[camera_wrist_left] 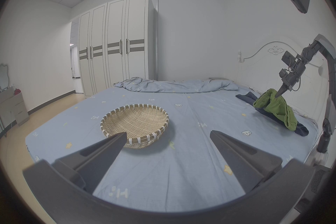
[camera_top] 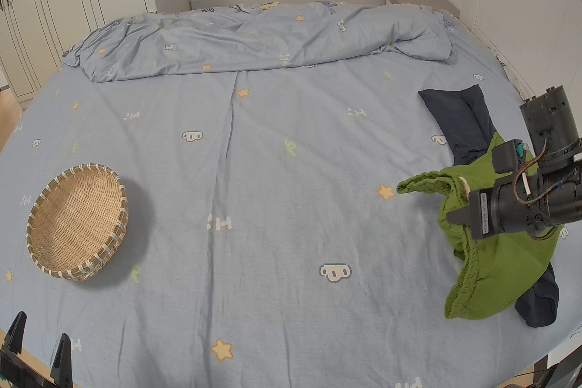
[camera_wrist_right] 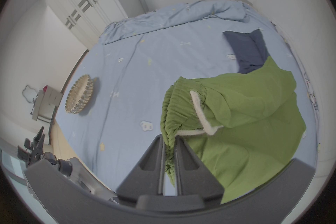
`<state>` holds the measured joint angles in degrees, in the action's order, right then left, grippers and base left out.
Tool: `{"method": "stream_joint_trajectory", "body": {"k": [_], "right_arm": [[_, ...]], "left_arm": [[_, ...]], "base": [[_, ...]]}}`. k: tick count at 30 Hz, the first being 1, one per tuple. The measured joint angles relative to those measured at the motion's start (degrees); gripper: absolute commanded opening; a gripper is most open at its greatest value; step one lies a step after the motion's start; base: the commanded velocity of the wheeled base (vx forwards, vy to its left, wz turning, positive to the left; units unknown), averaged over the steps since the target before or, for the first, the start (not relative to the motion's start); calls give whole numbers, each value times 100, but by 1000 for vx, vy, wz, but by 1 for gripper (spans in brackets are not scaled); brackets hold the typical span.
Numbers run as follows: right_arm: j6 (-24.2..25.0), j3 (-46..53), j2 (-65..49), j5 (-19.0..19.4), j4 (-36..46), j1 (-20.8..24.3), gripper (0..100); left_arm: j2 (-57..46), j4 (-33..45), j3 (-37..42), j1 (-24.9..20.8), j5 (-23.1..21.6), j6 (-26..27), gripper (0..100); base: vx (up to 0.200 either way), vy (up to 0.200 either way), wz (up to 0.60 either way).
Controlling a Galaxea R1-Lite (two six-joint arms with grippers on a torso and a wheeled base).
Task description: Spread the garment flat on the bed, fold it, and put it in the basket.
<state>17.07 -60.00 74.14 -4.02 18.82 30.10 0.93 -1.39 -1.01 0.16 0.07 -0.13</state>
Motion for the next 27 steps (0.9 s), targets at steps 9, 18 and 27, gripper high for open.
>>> {"method": "stream_joint_trajectory", "body": {"k": [9, 18, 27], "right_arm": [[586, -345, 352, -77, -886, 1150, 0], [767, -1423, 883, -355, -1673, 2138, 0], [762, -1899, 1406, -758, -2294, 2864, 0]], "left_arm": [[0, 0, 0, 0, 0, -2, 100], [0, 0, 0, 0, 0, -2, 100], [0, 0, 0, 0, 0, -2, 100]], "base": [[0, 0, 0], [0, 0, 0], [0, 0, 0]]}}
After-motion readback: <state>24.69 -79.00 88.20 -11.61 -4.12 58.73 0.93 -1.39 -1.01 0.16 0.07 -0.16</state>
